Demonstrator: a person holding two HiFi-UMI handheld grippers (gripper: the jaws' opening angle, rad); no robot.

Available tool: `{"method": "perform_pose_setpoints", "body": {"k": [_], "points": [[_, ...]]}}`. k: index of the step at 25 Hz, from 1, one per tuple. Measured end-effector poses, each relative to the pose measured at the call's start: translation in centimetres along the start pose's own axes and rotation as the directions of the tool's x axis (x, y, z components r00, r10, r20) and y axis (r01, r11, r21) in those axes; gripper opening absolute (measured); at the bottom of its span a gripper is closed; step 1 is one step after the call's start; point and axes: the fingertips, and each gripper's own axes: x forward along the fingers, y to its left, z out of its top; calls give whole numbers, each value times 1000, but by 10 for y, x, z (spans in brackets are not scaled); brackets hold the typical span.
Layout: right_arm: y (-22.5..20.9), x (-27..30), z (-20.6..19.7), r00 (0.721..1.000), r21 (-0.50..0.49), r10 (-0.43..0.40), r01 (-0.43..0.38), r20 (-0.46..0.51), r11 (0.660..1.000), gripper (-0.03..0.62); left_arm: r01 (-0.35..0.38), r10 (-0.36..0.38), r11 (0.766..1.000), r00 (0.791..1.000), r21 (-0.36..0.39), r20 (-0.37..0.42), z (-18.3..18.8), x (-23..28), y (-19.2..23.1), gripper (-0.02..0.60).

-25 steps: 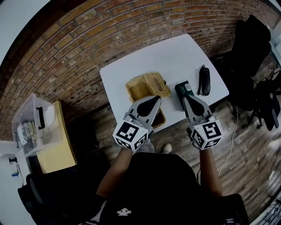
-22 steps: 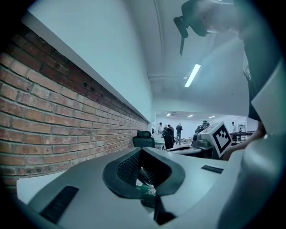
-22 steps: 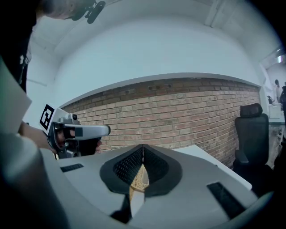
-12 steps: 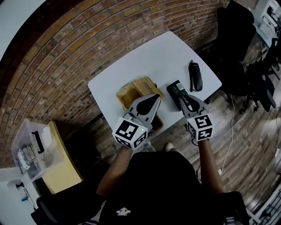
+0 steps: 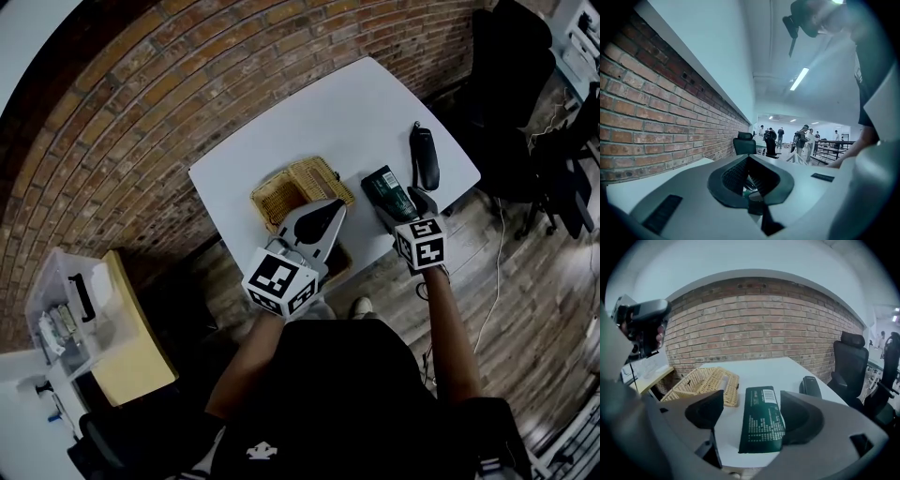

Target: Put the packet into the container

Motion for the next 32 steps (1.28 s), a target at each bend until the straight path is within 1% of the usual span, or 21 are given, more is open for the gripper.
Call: {"method": "perform_pose_setpoints", "body": {"k": [3, 6, 11, 15, 19, 23, 27, 30, 31, 32], "points": [[-10, 23, -17, 998, -2, -9, 8, -61, 1000, 422, -10, 10, 1000, 1000, -1, -2, -2, -2, 3, 6], [-15, 38, -30, 989, -17, -13, 10, -147, 1000, 446, -13, 13, 1000, 1000, -3, 3, -2, -4, 2, 6], [-25, 59, -55, 965, -27, -37, 31, -259, 999, 449, -25, 25, 1000, 1000, -8, 17, 3, -10, 4, 6], [-29, 61, -63, 944, -47, -72, 60, -323, 997, 449, -48, 48, 999, 999, -5, 21, 3, -18, 13, 6], [-33, 64, -63, 939, -58, -89, 73, -331, 996, 449, -67, 67, 998, 998, -3, 19, 3, -22, 18, 6], [-38, 67, -70, 929, -68, -103, 84, -356, 994, 448, -71, 71, 997, 997, 3, 24, 5, -23, 19, 6], [-36, 70, -68, 929, -72, -104, 83, -356, 994, 449, -80, 80, 997, 996, 2, 24, 4, -26, 22, 6], [-35, 69, -68, 918, -73, -97, 75, -384, 995, 445, -84, 84, 996, 996, 1, 24, 3, -29, 23, 6], [-34, 68, -69, 912, -76, -96, 71, -400, 995, 413, -85, 85, 996, 996, 1, 23, 3, -30, 23, 6], [-34, 67, -71, 905, -81, -97, 69, -414, 994, 396, -85, 85, 996, 996, 1, 23, 3, -30, 23, 6]]}}
